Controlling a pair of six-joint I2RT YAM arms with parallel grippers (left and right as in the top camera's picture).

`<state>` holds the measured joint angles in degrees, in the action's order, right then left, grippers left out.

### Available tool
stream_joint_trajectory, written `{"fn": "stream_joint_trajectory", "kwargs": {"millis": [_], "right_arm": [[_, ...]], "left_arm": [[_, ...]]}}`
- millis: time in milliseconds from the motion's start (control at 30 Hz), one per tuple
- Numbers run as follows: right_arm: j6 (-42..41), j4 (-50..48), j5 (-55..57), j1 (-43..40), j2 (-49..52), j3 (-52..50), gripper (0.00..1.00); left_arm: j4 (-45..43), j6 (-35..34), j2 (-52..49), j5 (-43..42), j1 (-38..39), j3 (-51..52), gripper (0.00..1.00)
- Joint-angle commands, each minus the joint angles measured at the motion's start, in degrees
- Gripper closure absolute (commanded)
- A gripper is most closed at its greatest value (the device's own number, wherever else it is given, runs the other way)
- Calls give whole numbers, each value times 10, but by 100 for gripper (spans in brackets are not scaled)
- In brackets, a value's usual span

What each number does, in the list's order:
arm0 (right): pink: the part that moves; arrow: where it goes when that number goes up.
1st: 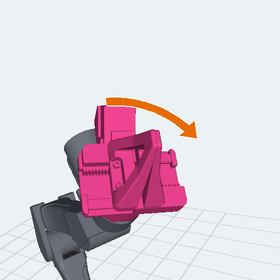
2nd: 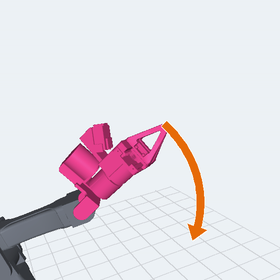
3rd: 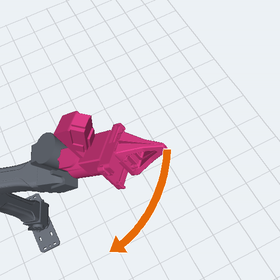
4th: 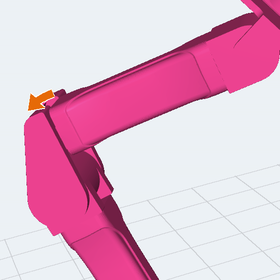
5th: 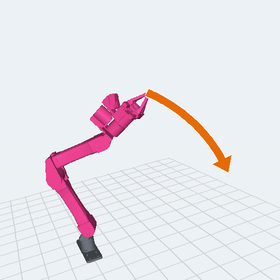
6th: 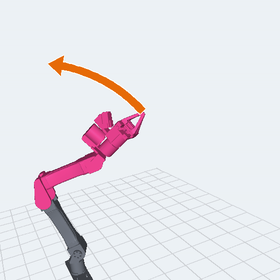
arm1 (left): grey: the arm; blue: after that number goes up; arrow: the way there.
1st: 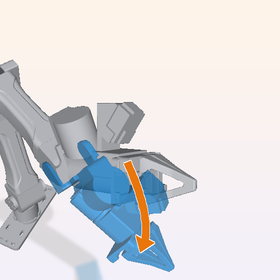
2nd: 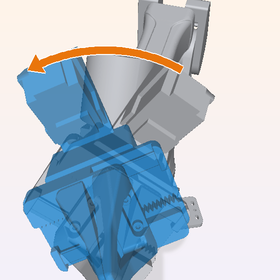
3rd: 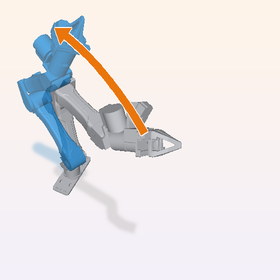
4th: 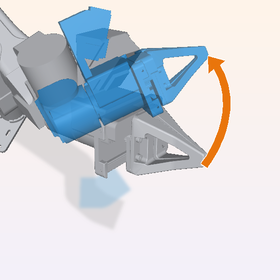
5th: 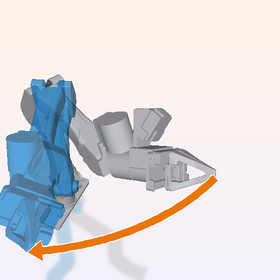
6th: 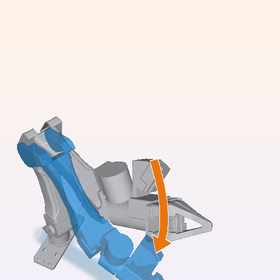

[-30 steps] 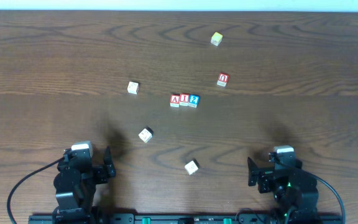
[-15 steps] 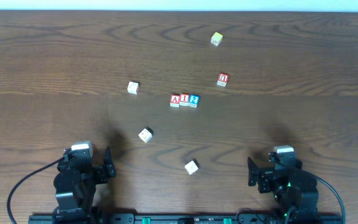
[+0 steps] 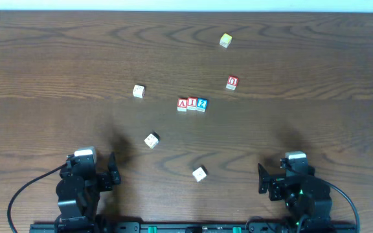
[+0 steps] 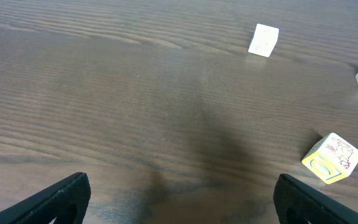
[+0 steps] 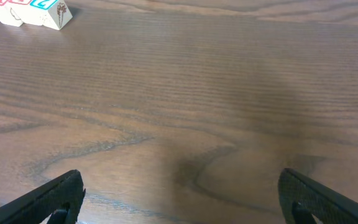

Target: Spell out Ai2

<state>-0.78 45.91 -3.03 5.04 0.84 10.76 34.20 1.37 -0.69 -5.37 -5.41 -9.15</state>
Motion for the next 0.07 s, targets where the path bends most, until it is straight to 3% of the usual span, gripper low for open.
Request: {"fn": "stream_joint_trajectory", "kwargs": {"millis": [0, 33], "right_arm": [[8, 0, -4, -5, -5, -6, 1], [8, 0, -4, -5, -5, -6, 1]], "left_arm": [[0, 4, 4, 0, 2, 3, 4], [0, 4, 4, 0, 2, 3, 5]]}}
